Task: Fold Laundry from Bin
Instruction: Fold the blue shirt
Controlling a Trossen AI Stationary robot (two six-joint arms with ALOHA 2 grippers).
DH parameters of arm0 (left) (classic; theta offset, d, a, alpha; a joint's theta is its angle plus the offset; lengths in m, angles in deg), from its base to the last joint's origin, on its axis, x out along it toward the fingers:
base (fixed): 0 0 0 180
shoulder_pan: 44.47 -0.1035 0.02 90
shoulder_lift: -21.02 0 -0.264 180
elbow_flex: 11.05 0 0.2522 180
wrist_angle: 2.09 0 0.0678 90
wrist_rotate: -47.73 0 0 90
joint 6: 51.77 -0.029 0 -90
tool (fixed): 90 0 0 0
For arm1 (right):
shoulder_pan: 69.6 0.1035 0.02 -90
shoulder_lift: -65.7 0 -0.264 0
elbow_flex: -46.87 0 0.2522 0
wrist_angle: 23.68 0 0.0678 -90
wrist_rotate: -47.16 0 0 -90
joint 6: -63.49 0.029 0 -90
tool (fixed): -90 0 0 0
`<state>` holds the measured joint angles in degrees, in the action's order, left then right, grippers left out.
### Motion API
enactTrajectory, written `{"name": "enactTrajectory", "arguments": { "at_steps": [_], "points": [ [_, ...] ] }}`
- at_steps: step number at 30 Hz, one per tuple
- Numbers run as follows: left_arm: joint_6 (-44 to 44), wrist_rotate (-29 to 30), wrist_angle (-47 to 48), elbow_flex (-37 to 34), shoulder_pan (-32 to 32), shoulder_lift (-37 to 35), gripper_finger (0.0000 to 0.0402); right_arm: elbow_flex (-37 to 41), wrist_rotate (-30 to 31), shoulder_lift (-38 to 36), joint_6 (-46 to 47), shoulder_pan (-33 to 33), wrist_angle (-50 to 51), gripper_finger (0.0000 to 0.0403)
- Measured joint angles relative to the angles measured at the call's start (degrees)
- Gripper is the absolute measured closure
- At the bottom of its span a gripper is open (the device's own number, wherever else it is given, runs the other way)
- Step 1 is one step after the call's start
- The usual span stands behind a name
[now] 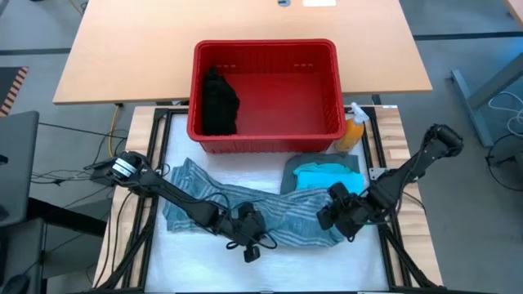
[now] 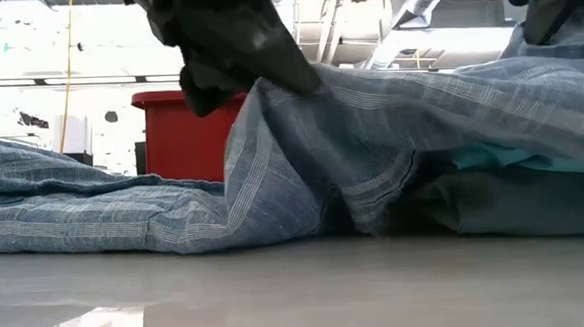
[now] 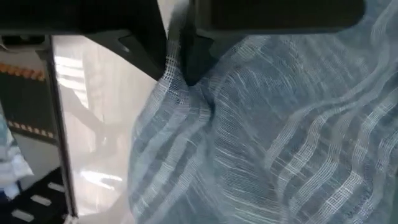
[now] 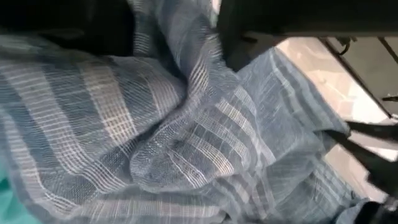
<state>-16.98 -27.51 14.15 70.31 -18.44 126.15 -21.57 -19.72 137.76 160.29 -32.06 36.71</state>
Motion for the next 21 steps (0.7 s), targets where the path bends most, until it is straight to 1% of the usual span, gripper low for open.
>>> {"name": "enactTrajectory", "arguments": {
  "at_steps": [2, 5, 6, 7, 9, 11, 12, 14, 17, 18, 21],
  "points": [
    [-0.10, -0.64, 2.28, 0.00, -0.21, -1.72, 0.0348, 0.00, -0.34, 0.00, -0.71, -0.50, 0.05, 0.0251],
    [-1.08, -0.22, 6.40, 0.06, -0.19, -4.84, 0.0324, 0.00, -0.46, -0.27, -0.98, -0.44, 0.08, 0.0358],
    [-1.89, 0.55, 7.63, 0.07, -0.16, -5.70, 0.0318, 0.00, -0.45, -0.57, -1.10, -0.35, 0.19, 0.0376],
    [-2.75, 1.67, 9.11, 0.07, 0.19, -6.58, 0.0312, 0.00, -0.53, -0.90, -1.04, -0.35, 0.16, 0.0379],
    [-3.54, 6.34, 11.04, -0.46, 0.88, -8.08, 0.0305, 0.00, -0.71, -1.77, -0.90, -0.45, 0.05, 0.0377],
    [-1.84, 11.75, 9.77, -3.32, 1.61, -9.18, 0.0302, -0.32, -0.69, -2.81, -0.87, -0.45, -0.32, 0.0379],
    [-0.47, 13.49, 7.85, -5.71, 1.80, -9.41, 0.0302, -1.03, -0.66, -3.22, -0.89, -0.44, -0.20, 0.0379],
    [3.98, 14.05, 1.56, -11.55, 1.78, -9.17, 0.0302, -3.19, -0.63, -3.68, -1.18, -0.41, -0.52, 0.0379],
    [8.96, 12.60, -12.22, -18.63, 1.27, -7.78, 0.0303, -7.28, -0.51, -3.74, -3.55, -0.47, -0.41, 0.0379],
    [10.30, 12.46, -15.53, -20.07, 1.27, -7.01, 0.0305, -8.84, -0.51, -3.74, -4.35, -0.66, -0.51, 0.0379],
    [12.47, 12.58, -18.28, -20.83, 1.32, -2.75, 0.0319, -13.75, -0.45, -3.74, -7.24, -2.01, -0.58, 0.0379]
  ]
}}
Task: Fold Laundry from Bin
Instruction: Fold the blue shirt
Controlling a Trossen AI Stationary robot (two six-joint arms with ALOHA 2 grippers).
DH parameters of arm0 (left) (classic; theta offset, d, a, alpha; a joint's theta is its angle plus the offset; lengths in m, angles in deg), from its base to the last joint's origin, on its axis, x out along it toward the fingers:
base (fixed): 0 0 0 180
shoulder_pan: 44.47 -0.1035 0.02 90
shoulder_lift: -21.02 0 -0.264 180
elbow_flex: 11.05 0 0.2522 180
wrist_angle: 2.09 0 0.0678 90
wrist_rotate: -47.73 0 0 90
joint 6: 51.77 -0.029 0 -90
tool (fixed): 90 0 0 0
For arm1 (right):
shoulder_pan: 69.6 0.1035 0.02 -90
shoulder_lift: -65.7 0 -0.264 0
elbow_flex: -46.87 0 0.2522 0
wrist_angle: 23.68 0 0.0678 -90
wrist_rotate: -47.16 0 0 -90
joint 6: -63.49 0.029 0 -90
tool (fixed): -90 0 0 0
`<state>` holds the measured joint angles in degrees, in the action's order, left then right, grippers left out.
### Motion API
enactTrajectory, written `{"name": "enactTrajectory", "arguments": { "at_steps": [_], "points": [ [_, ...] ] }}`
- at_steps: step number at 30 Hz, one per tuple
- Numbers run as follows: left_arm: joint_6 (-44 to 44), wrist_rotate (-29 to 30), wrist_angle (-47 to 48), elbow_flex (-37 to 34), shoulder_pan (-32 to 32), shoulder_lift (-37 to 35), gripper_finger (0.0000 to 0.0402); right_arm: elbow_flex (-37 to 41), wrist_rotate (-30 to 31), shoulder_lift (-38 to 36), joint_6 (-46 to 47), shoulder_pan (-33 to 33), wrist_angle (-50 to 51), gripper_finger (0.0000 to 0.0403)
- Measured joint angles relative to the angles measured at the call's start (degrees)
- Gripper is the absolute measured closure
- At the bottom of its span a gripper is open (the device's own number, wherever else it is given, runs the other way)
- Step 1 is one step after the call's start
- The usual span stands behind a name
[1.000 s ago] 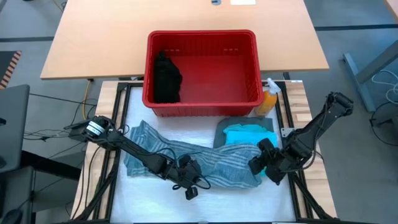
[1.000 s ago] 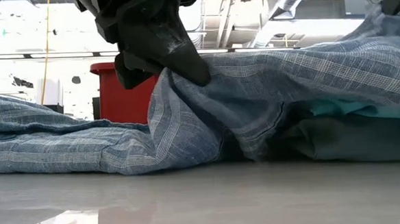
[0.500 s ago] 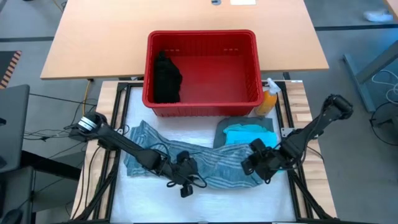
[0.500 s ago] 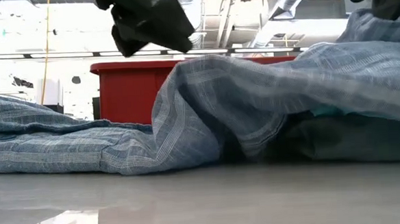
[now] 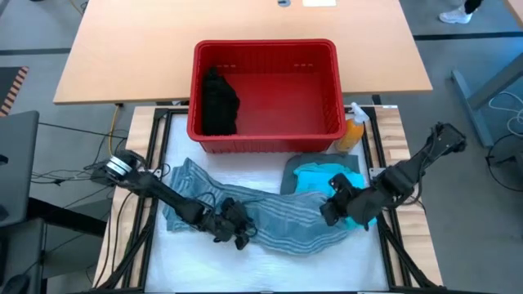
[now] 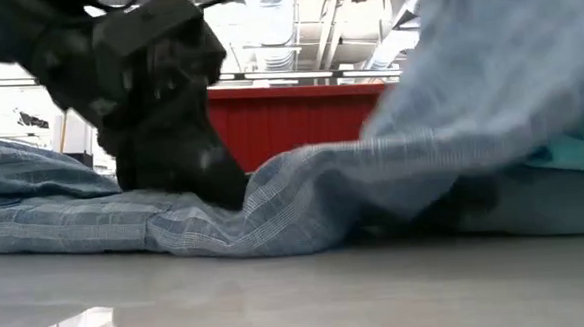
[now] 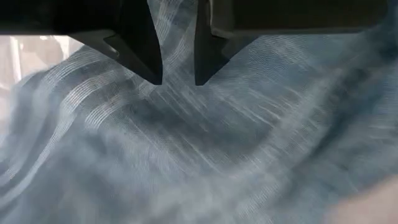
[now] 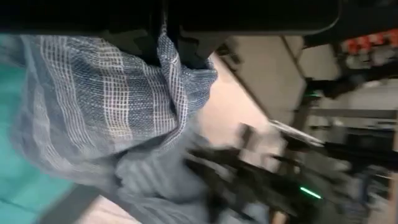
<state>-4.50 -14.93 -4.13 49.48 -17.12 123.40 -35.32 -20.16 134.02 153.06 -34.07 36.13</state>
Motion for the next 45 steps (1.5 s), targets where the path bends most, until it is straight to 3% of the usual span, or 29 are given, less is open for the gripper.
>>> {"name": "enactTrajectory", "arguments": {
  "at_steps": [8, 13, 16, 18, 23, 27, 32, 37, 41, 45],
  "points": [
    [-5.54, -4.21, -6.96, 8.62, -2.48, 12.13, 0.0356, -12.80, 0.52, 2.68, -8.96, -5.06, -0.52, 0.0379],
    [-11.49, -8.55, -10.69, 9.40, -2.71, 11.61, 0.0369, -18.33, -3.60, 8.33, -14.58, -8.52, -3.83, 0.0379],
    [-14.57, -9.62, -7.17, 7.85, -2.12, 4.72, 0.0375, -21.46, -6.81, 12.37, -18.22, -10.78, -5.87, 0.0379],
    [-15.70, -7.67, 0.67, 6.67, -1.26, -2.05, 0.0378, -23.91, -8.64, 15.15, -20.84, -12.38, -6.85, 0.0379],
    [-11.88, 3.77, 33.99, 5.03, 2.58, -22.89, 0.0382, -29.25, -10.51, 22.12, -27.02, -16.74, -13.43, 0.0379],
    [-7.73, 14.02, 47.07, 4.31, 8.30, -39.67, 0.0382, -32.59, -12.31, 28.28, -31.70, -21.37, -23.03, 0.0379],
    [-6.68, 20.99, 49.54, 4.09, 14.09, -53.38, 0.0382, -37.01, -19.74, 38.97, -33.38, -27.80, -32.89, 0.0379],
    [-10.74, 26.09, 49.38, 4.06, 18.23, -58.00, 0.0382, -41.97, -26.05, 51.93, -28.24, -31.59, -39.32, 0.0377],
    [-13.57, 26.89, 49.36, 4.06, 19.00, -59.01, 0.0382, -48.61, -31.43, 62.09, -24.72, -33.85, -47.64, 0.0334],
    [-16.03, 26.89, 49.47, 4.06, 19.01, -59.00, 0.0382, -58.72, -35.99, 69.95, -24.59, -35.67, -43.45, 0.0269]
  ]
}}
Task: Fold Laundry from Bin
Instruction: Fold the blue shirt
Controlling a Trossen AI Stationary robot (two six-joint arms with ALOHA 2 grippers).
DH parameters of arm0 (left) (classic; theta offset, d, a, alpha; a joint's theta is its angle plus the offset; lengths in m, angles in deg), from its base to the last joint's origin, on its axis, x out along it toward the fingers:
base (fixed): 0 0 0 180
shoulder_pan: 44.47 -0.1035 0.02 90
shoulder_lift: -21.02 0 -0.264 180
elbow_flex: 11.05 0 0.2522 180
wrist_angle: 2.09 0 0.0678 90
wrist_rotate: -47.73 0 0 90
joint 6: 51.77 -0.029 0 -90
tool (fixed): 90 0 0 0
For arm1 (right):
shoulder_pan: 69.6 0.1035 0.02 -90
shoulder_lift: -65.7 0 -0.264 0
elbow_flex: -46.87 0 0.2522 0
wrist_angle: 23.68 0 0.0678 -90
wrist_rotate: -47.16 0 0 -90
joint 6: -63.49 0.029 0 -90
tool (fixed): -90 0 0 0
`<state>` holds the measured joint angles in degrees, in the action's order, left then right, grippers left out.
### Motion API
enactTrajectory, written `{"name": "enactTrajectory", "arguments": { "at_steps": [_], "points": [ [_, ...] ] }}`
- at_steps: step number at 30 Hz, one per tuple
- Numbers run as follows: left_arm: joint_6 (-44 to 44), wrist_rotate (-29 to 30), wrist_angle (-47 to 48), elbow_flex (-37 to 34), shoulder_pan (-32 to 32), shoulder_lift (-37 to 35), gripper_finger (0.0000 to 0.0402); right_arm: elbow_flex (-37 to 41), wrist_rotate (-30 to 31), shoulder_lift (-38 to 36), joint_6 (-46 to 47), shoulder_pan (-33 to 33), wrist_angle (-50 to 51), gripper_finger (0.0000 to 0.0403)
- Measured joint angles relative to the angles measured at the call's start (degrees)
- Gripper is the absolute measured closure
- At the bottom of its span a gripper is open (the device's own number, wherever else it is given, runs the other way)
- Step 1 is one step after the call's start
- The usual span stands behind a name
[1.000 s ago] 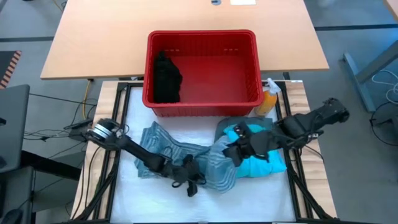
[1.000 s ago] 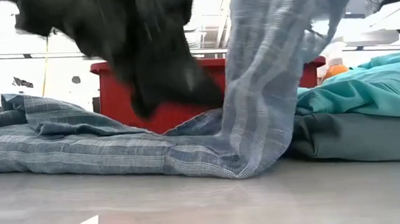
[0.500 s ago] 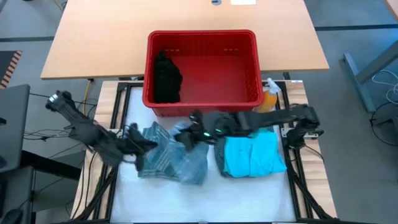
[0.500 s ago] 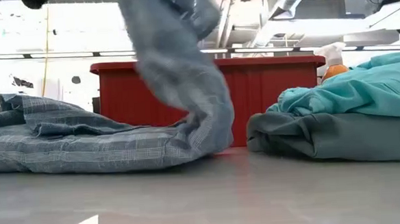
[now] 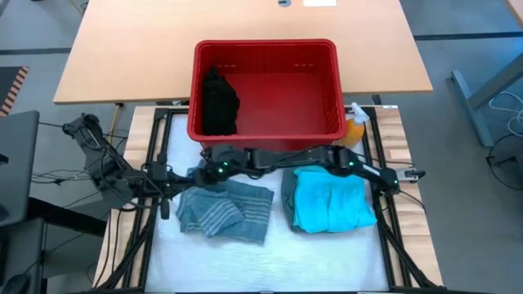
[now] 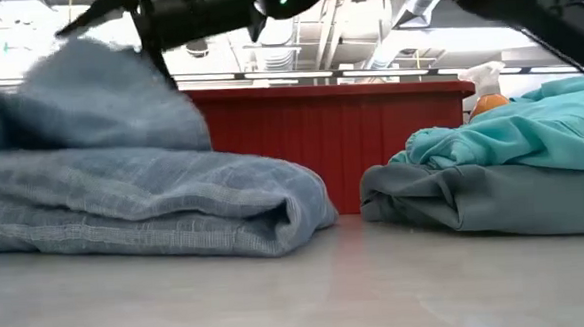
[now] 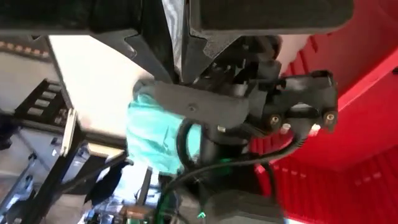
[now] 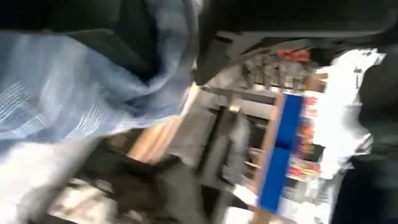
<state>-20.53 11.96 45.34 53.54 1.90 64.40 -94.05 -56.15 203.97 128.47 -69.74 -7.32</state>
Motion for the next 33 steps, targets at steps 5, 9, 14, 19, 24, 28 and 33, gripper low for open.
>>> {"name": "enactTrajectory", "arguments": {
  "at_steps": [5, 9, 14, 19, 24, 28, 33],
  "points": [
    [-1.11, -1.22, 1.84, -0.20, 0.02, -0.51, 0.0382, -7.59, 3.79, 3.35, -0.80, -0.79, 15.49, 0.0194],
    [-0.76, -3.97, 2.24, 0.07, 0.02, -1.48, 0.0382, -7.02, 5.53, 2.79, -1.54, -1.36, 20.43, 0.0164],
    [-2.35, -14.29, 3.74, -0.36, -0.02, -0.68, 0.0382, -7.50, 3.77, -1.41, -6.30, 0.14, 41.27, 0.0160],
    [-3.51, -17.83, 0.08, -5.05, -1.14, 2.90, 0.0382, -7.81, 14.59, -14.95, -5.13, 8.49, 69.11, 0.0159],
    [-15.00, -24.84, -15.90, -9.84, -9.75, 8.31, 0.0382, -7.70, 20.73, -17.81, 4.98, 16.56, 80.43, 0.0159],
    [-20.60, -44.03, -24.48, -9.90, -21.28, 15.45, 0.0382, -7.22, 23.12, -15.46, 11.63, 20.04, 82.65, 0.0159],
    [-28.88, -58.60, -22.97, -6.71, -28.88, 25.37, 0.0362, -7.53, 24.58, -15.32, 18.15, 24.39, 85.30, 0.0159]
  ]
}}
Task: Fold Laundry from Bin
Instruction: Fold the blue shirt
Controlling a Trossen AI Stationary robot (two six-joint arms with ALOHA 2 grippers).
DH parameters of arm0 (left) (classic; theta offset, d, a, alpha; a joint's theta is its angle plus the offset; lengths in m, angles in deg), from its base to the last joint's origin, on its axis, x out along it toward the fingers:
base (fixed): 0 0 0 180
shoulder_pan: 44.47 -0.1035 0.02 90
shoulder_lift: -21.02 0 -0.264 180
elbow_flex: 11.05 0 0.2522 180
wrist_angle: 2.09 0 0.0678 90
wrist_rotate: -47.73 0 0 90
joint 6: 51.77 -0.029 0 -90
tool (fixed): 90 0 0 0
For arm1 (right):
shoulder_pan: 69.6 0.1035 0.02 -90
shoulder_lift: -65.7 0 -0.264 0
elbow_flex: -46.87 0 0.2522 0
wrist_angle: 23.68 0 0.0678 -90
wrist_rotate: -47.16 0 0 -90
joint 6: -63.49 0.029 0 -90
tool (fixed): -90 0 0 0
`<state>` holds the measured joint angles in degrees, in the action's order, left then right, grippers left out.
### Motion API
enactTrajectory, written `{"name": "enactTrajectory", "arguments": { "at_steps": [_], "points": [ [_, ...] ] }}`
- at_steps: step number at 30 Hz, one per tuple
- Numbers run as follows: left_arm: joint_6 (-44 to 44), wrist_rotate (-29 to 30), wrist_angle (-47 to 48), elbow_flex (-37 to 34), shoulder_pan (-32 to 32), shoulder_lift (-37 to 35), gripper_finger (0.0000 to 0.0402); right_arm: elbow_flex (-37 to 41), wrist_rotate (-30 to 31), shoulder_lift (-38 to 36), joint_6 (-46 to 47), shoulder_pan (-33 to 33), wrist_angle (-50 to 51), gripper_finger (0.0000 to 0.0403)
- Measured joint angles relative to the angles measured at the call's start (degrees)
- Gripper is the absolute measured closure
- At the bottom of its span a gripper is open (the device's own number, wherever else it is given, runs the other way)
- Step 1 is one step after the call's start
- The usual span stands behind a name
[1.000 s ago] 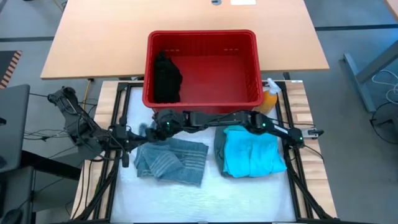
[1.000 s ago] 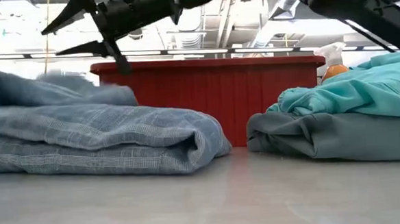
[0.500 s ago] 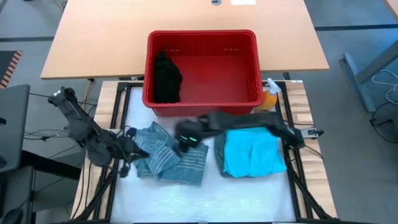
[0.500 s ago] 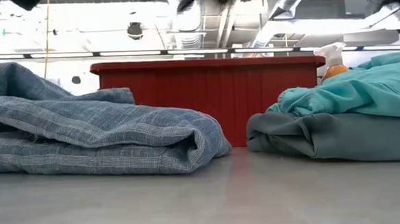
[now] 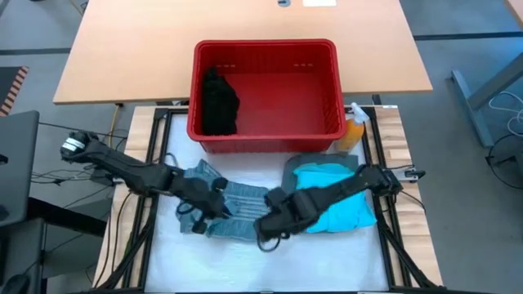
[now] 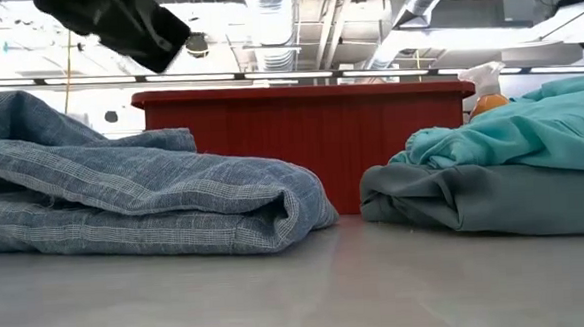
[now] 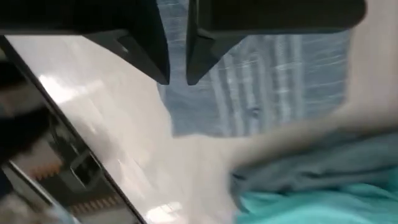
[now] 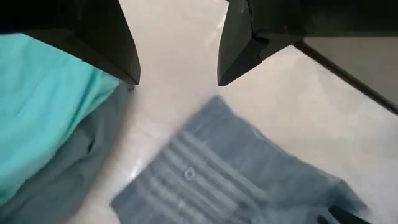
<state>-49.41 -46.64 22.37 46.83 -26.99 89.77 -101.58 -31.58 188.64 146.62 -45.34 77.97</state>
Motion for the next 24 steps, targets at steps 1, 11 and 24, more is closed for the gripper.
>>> {"name": "enactTrajectory", "arguments": {
  "at_steps": [1, 11, 24],
  "points": [
    [-1.40, -2.45, 0.84, 1.06, -0.90, 2.05, 0.0353, 0.09, 0.86, 0.23, 1.22, 0.90, -0.26, 0.0159],
    [-12.90, 1.40, 15.59, 14.05, -2.83, 17.86, 0.0214, 0.04, 9.34, 0.15, 9.88, 8.33, -0.88, 0.0159],
    [-7.24, 1.52, 29.91, 24.54, -6.90, 29.30, 0.0162, 0.01, 9.32, 0.08, 2.17, 9.90, -0.92, 0.0159]
  ]
}}
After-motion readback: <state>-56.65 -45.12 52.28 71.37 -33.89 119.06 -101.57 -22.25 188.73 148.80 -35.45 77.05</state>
